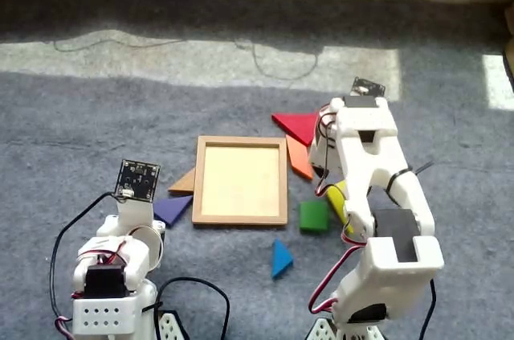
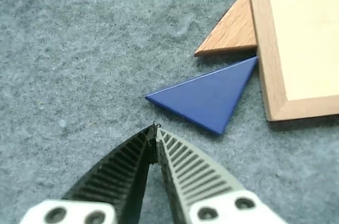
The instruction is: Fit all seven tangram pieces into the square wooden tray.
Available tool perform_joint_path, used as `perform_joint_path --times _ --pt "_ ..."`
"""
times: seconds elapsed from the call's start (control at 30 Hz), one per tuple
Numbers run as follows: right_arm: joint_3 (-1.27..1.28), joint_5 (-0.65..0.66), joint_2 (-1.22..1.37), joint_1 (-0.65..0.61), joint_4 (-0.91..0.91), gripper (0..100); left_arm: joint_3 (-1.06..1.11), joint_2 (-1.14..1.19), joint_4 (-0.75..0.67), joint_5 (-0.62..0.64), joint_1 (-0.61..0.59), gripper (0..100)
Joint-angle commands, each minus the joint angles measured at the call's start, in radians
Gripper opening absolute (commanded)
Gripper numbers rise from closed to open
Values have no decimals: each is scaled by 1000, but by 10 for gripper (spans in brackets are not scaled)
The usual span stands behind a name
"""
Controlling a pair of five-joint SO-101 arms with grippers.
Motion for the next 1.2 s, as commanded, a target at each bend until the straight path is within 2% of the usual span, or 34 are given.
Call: perform_joint_path --times 0.0,0.17,0.4,0.6,0.8,1.0,1.17 --pt "-44 11 -136 -13 16 286 19 -41 -11 -3 8 6" --pt "28 17 -191 -28 13 287 19 -41 -11 -3 8 6" --pt "101 178 -188 -24 4 289 19 -41 -11 -5 7 6" --pt "179 180 -188 -24 -117 293 19 -41 -11 -5 7 6" --pt "216 178 -188 -24 -134 430 19 -41 -11 -5 7 6" --pt "208 180 -93 -24 -162 433 19 -41 -11 -5 7 6" --pt "147 184 36 -27 -90 433 19 -41 -11 -5 7 6"
